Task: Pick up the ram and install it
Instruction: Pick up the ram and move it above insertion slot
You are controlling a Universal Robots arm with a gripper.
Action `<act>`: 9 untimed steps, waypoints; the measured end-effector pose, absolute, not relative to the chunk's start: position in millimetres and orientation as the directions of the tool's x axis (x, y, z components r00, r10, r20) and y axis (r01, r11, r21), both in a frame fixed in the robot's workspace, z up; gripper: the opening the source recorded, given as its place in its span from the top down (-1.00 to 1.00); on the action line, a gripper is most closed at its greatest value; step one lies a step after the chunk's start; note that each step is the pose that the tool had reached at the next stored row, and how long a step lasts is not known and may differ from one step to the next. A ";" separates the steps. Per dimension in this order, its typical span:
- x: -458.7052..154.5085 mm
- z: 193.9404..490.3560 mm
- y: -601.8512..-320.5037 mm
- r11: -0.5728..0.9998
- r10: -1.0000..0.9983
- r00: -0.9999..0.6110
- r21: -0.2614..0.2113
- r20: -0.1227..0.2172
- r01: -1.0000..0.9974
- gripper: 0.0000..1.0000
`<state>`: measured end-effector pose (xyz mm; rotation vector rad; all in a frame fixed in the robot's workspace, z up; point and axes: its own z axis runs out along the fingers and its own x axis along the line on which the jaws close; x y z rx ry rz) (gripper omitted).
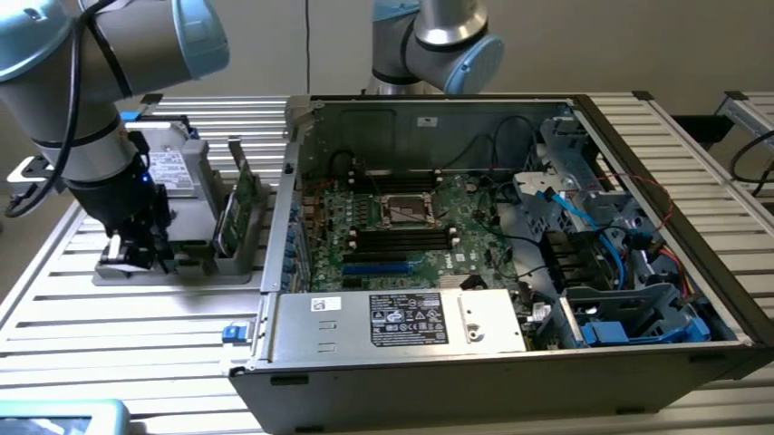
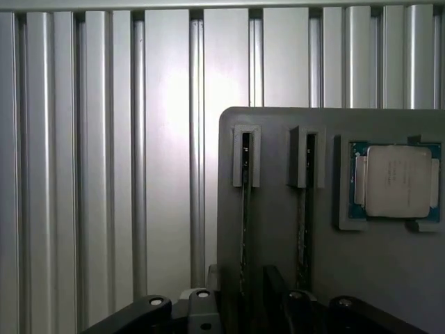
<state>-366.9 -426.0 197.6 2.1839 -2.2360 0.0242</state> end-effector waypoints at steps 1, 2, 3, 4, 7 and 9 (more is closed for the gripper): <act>-366.9 197.5 -426.0 0.024 -0.999 -0.024 0.000 0.022 -1.000 0.45; -366.9 197.5 -426.0 0.024 -0.999 -0.024 0.000 0.022 -1.000 0.45; -366.9 197.5 -426.0 0.024 -0.999 -0.024 0.000 0.022 -1.000 0.58; -366.9 198.0 -425.9 0.024 -0.999 -0.024 0.000 0.022 -1.000 0.58; -366.9 207.3 -425.9 0.023 -0.999 -0.023 0.000 0.022 -1.000 0.74; -366.9 216.3 -426.0 0.023 -0.999 -0.023 -0.001 0.022 -1.000 0.74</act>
